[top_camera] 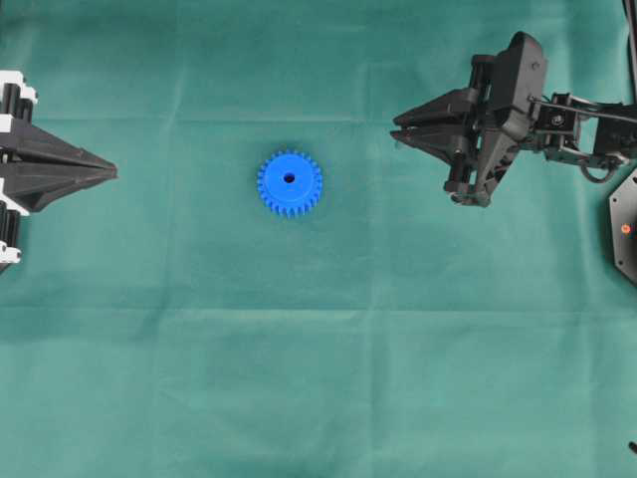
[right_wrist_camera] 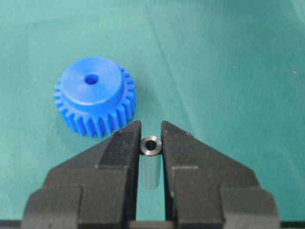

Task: Insert the shaft placed at a random location into the center hole of the medium gear at another random location.
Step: 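Lift the shaft upright with the right gripper, then carry the shaft left over the blue gear's center hole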

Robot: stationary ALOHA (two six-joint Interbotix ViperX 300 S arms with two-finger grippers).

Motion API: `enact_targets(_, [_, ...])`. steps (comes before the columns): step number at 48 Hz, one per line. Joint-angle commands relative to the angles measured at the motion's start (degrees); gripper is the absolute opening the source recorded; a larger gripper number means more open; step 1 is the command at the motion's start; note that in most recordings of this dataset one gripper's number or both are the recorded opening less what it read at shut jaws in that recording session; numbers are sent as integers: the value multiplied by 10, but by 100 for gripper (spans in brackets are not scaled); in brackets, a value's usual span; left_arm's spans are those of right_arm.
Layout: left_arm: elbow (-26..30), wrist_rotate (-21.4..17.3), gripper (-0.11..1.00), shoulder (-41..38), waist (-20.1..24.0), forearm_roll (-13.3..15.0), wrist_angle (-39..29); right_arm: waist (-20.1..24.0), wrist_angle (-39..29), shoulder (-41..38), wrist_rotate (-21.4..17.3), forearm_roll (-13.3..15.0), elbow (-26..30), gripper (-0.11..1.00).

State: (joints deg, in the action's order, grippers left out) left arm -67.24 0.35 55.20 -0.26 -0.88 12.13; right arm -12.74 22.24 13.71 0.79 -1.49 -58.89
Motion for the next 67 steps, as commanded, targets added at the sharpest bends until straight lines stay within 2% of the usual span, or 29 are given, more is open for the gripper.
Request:
enact_targets(1, [11,1,0,-5,-1,-1,3,7,11,-5,-4,0,25,13])
enact_targets(22, [11,1,0,-6,4,0,3,50,11,-118,-4,0,147,13])
enact_targets(35, [11,0,0,-6,5,0,3,60,9,-175,-4,1,209,13])
enact_targets(45, [11,0,0,-6,5,-1,3,62,9,-195,-4,0,231,13])
enact_targets(67, [11,-1,0,-6,5,-1,3,62,11,-204,-4,0,241,13])
